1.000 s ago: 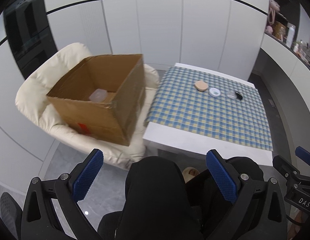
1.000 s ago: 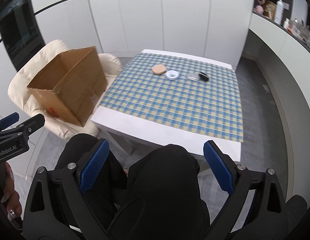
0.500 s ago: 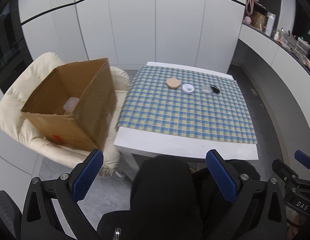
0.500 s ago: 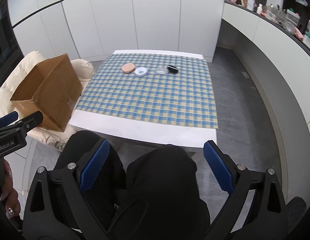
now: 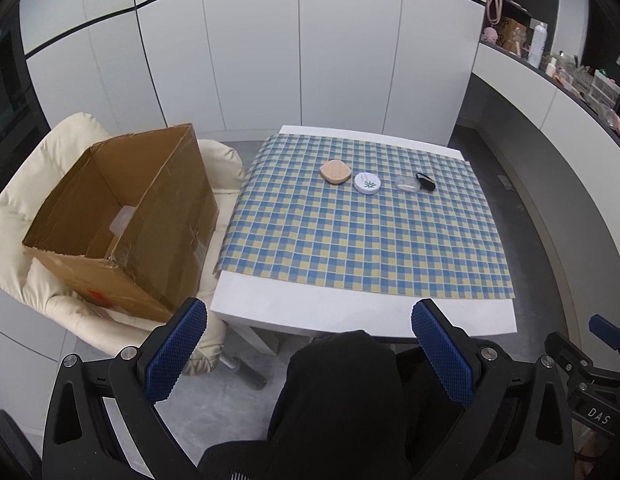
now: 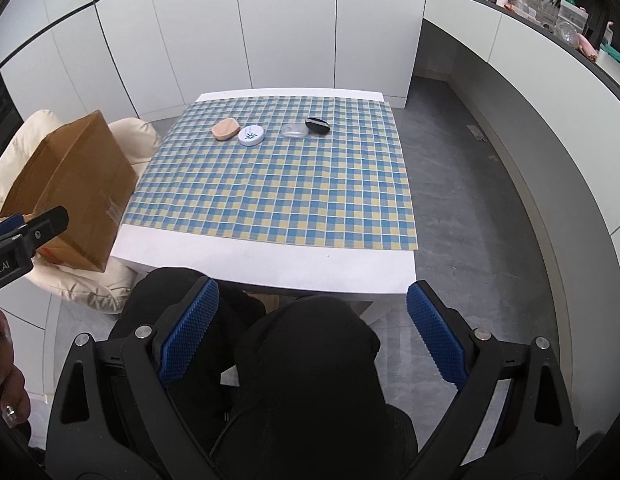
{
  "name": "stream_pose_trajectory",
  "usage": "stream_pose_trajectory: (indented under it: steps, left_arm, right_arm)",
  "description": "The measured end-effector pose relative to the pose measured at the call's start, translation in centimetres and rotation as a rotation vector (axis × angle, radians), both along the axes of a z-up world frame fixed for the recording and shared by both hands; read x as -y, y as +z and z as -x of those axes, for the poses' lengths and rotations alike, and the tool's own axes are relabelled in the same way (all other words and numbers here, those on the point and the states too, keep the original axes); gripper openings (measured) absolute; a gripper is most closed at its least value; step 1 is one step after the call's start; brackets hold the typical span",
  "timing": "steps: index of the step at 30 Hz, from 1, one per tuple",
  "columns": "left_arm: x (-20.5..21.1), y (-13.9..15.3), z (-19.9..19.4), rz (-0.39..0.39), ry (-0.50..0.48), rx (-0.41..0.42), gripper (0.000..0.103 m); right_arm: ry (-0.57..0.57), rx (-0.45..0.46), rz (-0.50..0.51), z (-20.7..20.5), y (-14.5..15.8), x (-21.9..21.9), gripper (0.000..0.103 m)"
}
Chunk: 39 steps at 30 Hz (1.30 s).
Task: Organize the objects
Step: 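Move both open tools toward the compacts on the checked table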
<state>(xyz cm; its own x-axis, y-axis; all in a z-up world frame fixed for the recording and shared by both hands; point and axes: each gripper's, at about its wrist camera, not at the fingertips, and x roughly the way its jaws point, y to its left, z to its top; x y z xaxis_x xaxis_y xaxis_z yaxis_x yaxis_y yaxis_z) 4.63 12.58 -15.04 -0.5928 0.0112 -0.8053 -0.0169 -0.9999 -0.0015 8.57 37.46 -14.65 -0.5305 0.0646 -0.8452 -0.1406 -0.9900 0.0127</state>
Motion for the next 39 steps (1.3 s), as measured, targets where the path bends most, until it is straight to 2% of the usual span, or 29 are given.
stream_pose_trajectory:
  steps: [15,29,34,39]
  left_arm:
    - [0.7,-3.9,7.2,0.02,0.055,0.058,0.102]
    - [-1.2,-7.4,15.6,0.031,0.021,0.076,0.102]
    - [-1.7,-9.4,19.1,0.035,0.019,0.09,0.102]
    - [-2.5,-11.2,22.9,0.07,0.017,0.078,0.102]
  right_arm:
    - [-0.014,0.017,-0.017,8.2,-3.9,-1.8,0.097]
    - [-0.003,0.025,-0.053,17.8,-6.9,-2.7,0.097]
    - [0.01,0.024,-0.051,21.7,-8.6,-2.7,0.097]
    - [-0.003,0.025,0.003,26.0,-10.9,-3.4,0.097]
